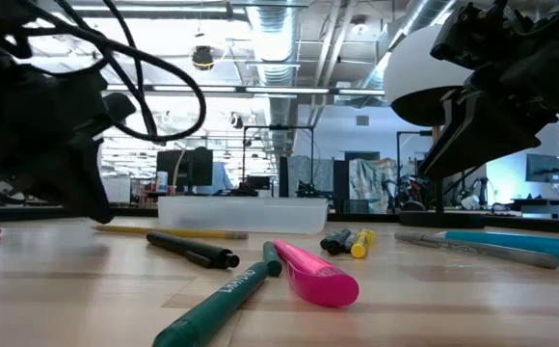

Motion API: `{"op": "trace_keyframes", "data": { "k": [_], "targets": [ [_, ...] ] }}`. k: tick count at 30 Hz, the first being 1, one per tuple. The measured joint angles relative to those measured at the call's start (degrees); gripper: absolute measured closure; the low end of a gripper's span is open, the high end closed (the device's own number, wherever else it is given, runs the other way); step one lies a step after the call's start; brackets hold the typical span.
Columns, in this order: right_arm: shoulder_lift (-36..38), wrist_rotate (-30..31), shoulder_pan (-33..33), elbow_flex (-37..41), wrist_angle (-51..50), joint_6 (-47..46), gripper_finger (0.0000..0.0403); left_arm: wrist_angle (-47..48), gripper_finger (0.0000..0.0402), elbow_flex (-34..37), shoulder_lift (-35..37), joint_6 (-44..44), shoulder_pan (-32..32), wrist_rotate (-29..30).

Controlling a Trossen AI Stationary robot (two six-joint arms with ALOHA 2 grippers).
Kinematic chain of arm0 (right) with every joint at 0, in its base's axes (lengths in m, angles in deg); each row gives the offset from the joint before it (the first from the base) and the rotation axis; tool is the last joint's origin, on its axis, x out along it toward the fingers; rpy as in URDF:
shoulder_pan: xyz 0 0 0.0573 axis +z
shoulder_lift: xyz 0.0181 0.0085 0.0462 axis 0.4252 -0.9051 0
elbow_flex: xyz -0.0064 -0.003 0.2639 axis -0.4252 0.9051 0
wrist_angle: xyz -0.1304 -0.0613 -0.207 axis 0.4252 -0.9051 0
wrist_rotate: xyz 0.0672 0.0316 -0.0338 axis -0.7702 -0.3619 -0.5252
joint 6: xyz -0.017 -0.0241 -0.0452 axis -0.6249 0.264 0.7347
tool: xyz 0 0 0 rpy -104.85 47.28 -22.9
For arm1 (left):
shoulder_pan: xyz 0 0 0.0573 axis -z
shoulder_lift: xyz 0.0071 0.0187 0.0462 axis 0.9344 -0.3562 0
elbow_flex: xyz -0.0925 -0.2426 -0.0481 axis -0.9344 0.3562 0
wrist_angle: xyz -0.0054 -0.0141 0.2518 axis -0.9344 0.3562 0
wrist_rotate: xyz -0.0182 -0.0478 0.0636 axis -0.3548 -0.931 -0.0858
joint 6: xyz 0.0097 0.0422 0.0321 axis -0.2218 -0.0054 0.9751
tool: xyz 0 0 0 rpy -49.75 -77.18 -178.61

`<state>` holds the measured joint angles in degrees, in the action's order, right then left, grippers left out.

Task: Pick & place school supplies into a supply box
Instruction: Put the yellow pencil into the gray supply box

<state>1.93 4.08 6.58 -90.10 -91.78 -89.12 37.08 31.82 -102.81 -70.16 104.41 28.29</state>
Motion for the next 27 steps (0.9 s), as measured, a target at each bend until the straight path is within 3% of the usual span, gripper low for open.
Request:
{"op": "trace_keyframes", "data": {
  "k": [5,16,27],
  "targets": [
    [0.00,0.04,-0.10,-0.01,0.03,0.00,0.0282,0.23,0.0400,0.38,0.06,-3.69,-0.51,-2.58],
    [0.00,0.01,-1.51,-0.01,1.08,0.00,0.0282,-1.17,0.0391,0.29,0.20,-8.02,-5.78,-0.29],
    [0.00,-0.02,-1.51,-0.02,1.03,0.00,0.0282,-0.04,0.0265,-0.03,0.63,-9.54,-15.54,-6.90]
  ]
}}
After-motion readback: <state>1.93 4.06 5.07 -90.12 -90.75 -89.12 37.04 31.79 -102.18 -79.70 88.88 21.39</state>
